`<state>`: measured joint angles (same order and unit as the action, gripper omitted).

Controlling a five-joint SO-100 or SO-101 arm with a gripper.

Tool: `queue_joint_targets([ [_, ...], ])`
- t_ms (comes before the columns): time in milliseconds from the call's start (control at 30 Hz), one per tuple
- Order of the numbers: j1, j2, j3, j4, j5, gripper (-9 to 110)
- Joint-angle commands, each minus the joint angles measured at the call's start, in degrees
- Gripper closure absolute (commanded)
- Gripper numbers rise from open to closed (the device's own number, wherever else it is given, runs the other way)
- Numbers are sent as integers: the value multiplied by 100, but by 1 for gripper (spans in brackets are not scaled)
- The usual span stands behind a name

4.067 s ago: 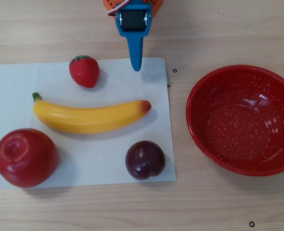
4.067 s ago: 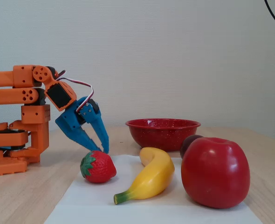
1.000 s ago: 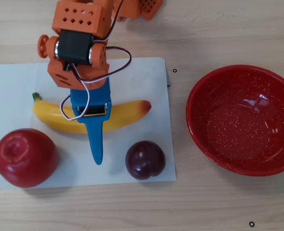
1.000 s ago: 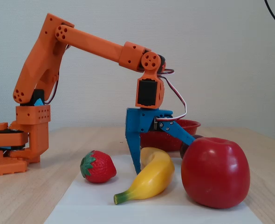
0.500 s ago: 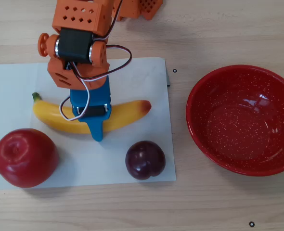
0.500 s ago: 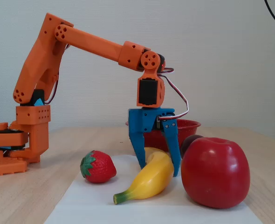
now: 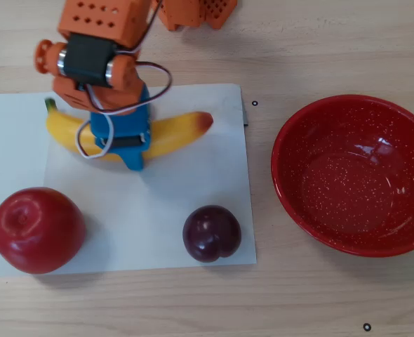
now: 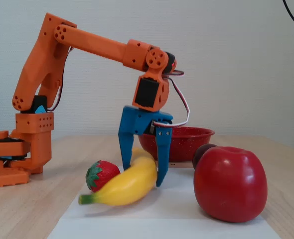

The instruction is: Grasp the banana and put it in the red bowl

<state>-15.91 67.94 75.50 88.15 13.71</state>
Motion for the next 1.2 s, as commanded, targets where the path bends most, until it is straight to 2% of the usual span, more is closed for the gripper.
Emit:
queue_joint_targets([
  [0,-62,1213,-1099,527,176,101],
  [367,105,1652,-2786,2285,264,101],
  [733,1143,2602,-2900,2294,114,101],
  [1167,3296,2760,-3234,2224,-932,101],
])
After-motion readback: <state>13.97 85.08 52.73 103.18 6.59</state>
